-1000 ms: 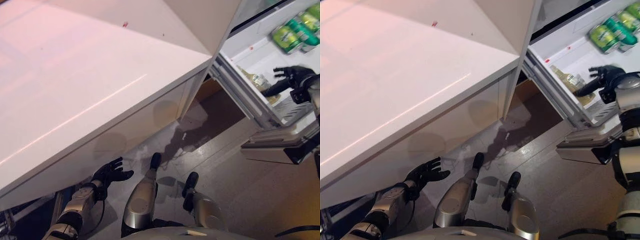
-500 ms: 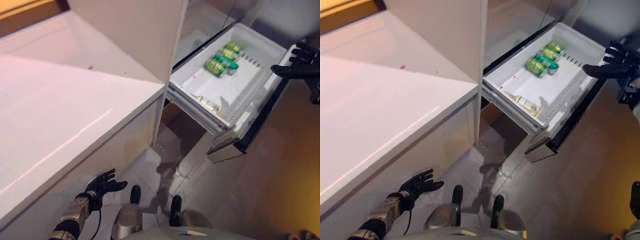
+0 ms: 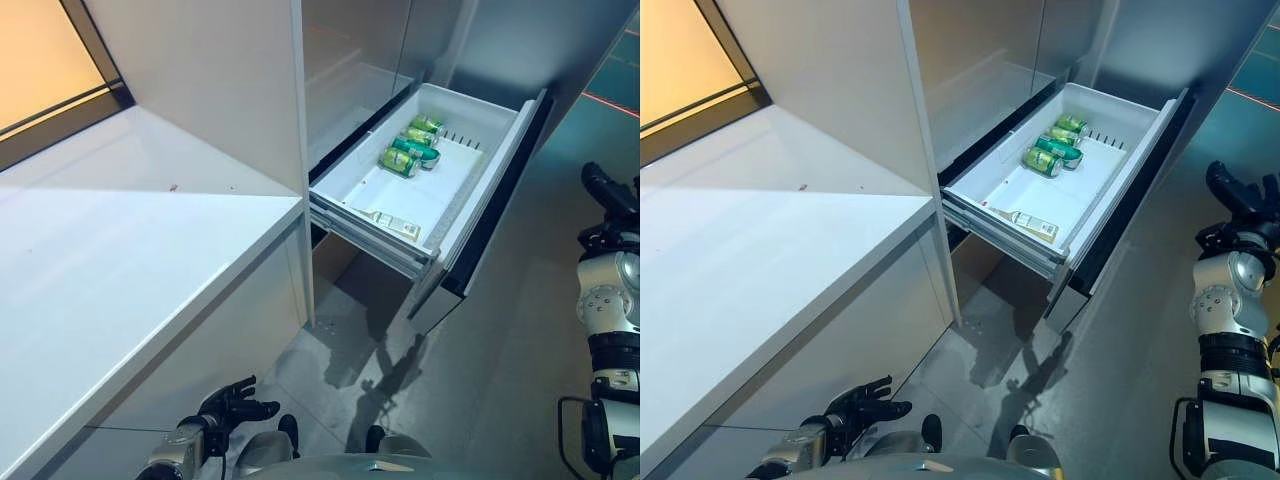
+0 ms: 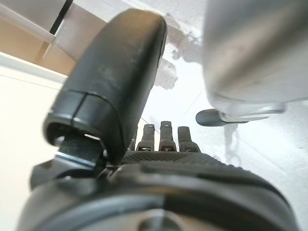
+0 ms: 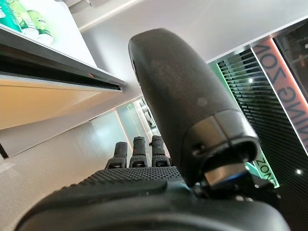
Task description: Put drinks into fridge and close the fridge
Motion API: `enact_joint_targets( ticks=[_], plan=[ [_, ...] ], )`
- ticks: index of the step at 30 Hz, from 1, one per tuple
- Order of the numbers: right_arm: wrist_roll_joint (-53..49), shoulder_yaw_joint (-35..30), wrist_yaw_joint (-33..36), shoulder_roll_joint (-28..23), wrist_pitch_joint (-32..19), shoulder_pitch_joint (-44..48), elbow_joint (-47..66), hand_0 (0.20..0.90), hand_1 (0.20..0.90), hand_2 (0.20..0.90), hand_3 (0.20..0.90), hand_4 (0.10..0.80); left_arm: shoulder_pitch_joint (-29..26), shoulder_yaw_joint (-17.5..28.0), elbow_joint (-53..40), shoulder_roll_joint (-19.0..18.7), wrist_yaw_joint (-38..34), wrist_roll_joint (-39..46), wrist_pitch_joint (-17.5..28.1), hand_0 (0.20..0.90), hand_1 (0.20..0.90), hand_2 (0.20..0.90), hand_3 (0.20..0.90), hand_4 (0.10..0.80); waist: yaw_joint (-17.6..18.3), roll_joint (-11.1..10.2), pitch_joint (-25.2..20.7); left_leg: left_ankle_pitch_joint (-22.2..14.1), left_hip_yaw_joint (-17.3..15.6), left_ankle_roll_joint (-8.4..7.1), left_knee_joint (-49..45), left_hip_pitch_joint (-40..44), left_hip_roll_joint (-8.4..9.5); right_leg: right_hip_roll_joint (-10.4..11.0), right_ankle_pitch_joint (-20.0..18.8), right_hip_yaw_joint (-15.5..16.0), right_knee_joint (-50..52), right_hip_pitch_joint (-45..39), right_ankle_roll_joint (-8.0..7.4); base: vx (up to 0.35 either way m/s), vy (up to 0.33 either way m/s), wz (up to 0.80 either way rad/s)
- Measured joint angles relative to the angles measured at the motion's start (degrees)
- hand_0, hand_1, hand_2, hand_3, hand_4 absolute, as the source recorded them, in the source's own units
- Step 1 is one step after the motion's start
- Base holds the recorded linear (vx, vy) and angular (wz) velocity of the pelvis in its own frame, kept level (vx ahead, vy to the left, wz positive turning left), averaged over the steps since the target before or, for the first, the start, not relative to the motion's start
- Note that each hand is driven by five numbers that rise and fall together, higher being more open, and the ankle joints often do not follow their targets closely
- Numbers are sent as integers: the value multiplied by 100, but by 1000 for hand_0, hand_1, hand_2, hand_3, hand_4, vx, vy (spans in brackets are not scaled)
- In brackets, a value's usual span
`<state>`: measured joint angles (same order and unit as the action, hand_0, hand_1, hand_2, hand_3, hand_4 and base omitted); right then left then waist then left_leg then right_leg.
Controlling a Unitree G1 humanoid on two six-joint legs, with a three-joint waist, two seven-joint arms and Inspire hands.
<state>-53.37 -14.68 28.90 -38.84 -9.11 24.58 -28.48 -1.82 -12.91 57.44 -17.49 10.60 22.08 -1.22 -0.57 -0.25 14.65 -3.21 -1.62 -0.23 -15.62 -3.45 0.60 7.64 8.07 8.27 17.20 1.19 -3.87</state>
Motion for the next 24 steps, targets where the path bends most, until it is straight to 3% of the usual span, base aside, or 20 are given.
enact_joint_targets(
  ticks=[2,7,13,24],
  plan=[
    [-7,-6,3,-53,-157,133,-91,900,900,900,900,800,-272,-91,-29,4,-60,41,3,900,900,900,900,800,-104,46,327,-306,63,32,-867,-592,67,159,402,-1,963,592,50,-138,3,21],
    [-399,156,-255,-31,-160,359,-435,900,900,900,900,800,-413,-72,-256,39,-152,300,83,900,900,900,900,800,-306,219,767,-625,191,54,-1997,-1546,152,343,760,-3,2113,1475,86,-125,14,17],
    [-921,198,-1027,16,-377,821,-704,900,900,900,900,800,-487,34,-495,84,-146,555,318,900,900,900,900,800,-387,313,1205,-635,198,93,-2518,-2032,273,507,882,-90,2799,2013,96,-45,49,6],
    [-1175,479,-2224,-156,-279,1387,-1370,900,900,900,900,800,-376,193,-495,332,-122,908,571,900,900,900,900,800,-476,427,1276,-568,316,67,-2590,-2319,354,568,897,-45,3040,2304,126,-5,83,4]
  ],
)
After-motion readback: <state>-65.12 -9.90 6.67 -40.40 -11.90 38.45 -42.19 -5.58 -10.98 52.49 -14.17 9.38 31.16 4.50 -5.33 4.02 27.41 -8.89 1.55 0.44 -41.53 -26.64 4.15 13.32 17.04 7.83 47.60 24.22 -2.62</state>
